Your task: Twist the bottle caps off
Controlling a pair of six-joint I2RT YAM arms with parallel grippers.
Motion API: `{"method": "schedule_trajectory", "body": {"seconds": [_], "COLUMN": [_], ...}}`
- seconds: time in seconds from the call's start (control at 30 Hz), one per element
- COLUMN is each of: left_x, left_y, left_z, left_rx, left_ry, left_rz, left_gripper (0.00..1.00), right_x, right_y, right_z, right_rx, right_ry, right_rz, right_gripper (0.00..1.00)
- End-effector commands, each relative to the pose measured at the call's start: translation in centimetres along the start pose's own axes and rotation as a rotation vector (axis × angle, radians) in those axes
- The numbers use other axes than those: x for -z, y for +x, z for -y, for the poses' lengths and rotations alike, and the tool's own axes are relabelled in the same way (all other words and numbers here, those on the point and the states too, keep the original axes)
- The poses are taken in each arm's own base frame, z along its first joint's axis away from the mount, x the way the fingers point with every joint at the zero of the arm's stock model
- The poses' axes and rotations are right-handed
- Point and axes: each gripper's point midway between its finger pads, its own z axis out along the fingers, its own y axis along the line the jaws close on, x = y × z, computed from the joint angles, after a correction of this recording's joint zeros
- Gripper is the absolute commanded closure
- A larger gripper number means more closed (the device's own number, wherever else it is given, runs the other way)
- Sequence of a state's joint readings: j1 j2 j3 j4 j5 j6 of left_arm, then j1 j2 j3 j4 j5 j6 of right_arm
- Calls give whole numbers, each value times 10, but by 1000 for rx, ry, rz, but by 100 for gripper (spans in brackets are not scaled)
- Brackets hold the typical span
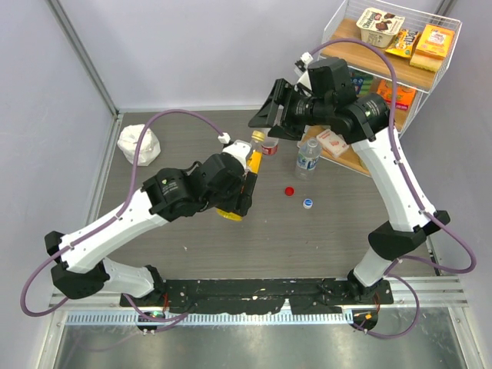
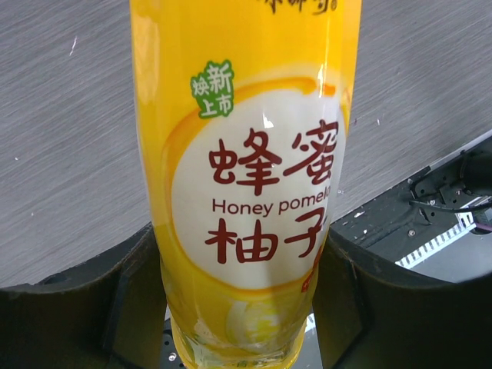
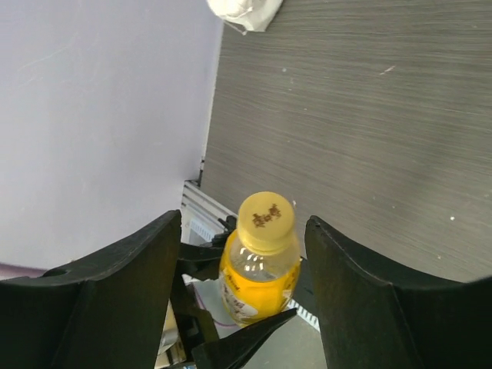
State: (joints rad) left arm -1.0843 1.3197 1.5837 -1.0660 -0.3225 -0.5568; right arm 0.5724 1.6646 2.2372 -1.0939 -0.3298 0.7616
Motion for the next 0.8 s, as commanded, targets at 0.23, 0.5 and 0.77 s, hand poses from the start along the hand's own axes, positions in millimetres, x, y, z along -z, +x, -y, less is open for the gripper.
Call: {"method": "schedule_trajectory", "body": {"seconds": [0.23, 0.5, 0.77], "left_x": [4, 5, 7], "left_y": [-11, -10, -6], "left_z": [1, 0, 1], "left_rx": [4, 7, 27], "left_ry": [3, 2, 10], "left_rz": [27, 26, 26], "left_gripper": [100, 100, 100], "right_x": [-9, -18, -21], "right_y": [10, 9, 4], "right_z": [19, 19, 22], "right_rx": [33, 18, 10], "right_ry": [137, 133, 143], "right_rz": [13, 35, 71], "right_gripper": [34, 48, 55]}}
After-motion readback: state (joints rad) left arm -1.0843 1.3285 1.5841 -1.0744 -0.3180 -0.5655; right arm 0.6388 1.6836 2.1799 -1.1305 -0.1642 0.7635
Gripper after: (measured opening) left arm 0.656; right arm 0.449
